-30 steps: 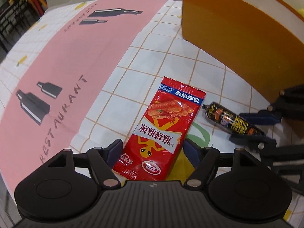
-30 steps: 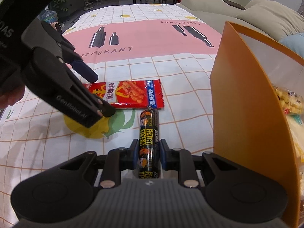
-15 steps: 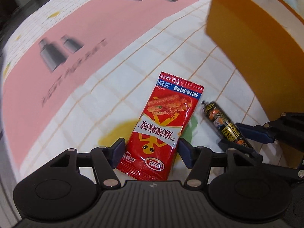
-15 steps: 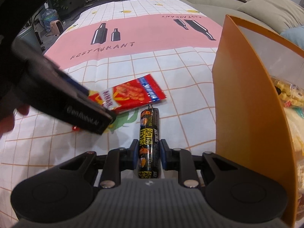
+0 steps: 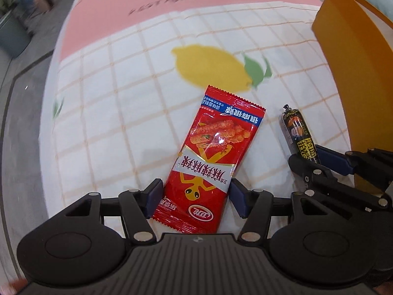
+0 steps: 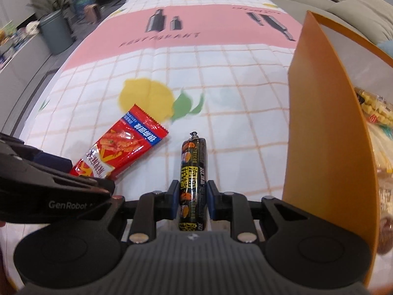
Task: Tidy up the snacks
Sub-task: 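Close the left tool on the red spicy-strip bag, then lift the red bag with the left tool while the right tool carries the sausage over the box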
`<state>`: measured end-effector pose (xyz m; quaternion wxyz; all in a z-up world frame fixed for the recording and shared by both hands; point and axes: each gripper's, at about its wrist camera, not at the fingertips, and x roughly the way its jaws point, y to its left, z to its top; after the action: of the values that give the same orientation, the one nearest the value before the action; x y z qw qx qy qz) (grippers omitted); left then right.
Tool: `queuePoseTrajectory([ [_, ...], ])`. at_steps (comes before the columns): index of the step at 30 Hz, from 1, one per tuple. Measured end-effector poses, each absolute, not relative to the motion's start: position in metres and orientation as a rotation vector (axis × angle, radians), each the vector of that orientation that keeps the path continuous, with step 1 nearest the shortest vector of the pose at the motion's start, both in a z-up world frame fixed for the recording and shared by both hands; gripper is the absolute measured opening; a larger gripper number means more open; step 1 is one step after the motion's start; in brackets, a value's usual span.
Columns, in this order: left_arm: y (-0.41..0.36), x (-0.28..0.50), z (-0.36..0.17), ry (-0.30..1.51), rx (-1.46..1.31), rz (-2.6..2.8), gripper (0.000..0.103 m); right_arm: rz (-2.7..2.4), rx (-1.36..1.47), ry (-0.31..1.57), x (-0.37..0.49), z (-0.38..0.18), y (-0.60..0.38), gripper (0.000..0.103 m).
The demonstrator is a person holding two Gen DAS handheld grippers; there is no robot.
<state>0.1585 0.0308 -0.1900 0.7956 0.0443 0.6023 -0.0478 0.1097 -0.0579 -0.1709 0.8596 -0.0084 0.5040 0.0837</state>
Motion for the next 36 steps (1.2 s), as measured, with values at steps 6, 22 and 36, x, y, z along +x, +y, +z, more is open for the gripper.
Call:
queuePoseTrajectory([
  [6,0.033,0.141,-0.190,1.270,0.075,-0.070,0.076,0.219,-0.031,1.071,0.084,-0.169,-0.060,0.021],
  [22,0.040,0.131,-0.195,1.144,0.030,-0.029,0.085,0.157,0.037,0.949,0.074,-0.176,-0.064,0.036],
  [36,0.045,0.129,-0.198,1.048,0.055,-0.050,0.089,0.153,0.013,0.960,0.074,-0.177,-0.062,0.042],
])
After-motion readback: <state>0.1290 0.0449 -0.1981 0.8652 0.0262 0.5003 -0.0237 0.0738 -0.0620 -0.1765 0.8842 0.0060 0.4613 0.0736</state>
